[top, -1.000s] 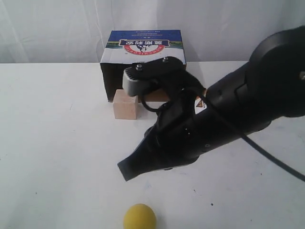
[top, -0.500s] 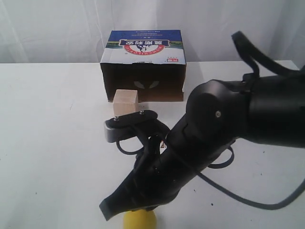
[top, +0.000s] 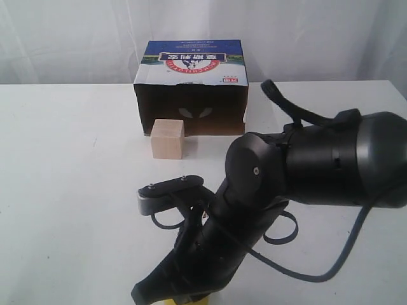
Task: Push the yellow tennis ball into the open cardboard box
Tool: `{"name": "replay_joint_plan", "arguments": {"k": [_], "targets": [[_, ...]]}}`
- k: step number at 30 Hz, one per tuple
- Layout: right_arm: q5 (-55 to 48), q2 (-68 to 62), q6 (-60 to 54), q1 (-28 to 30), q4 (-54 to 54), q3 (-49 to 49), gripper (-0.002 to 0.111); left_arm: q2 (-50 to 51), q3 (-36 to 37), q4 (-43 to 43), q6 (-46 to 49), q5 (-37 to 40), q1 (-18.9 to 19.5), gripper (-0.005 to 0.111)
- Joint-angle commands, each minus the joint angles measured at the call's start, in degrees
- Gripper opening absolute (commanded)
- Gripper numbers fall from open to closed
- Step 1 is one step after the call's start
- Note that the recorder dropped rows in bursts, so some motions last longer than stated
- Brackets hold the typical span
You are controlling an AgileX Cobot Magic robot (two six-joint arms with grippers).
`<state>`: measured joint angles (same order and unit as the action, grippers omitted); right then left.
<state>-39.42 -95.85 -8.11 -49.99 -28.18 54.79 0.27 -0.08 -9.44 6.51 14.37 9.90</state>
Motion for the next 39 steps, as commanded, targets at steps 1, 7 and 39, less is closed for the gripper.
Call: {"name": "replay_joint_plan", "arguments": {"k": [1,7,39], "targets": [[1.35,-0.59,-0.62,-0.23,0.22,-0.22,0.000,-0.27,0.08,-0.58,-0.05,0.28,0.04,0.000],[5.07,-0.68,-0.54,-0.23,3.61,-0.22,0.000,-0.27,0.08,-0.58,-0.05,0.28,0.04,0.000],[7.11,-0.68,7.33,-0.23,15.80,7.26,0.000,-0.27,0.08,-0.58,-0.05,0.28,0.04,0.000]]}}
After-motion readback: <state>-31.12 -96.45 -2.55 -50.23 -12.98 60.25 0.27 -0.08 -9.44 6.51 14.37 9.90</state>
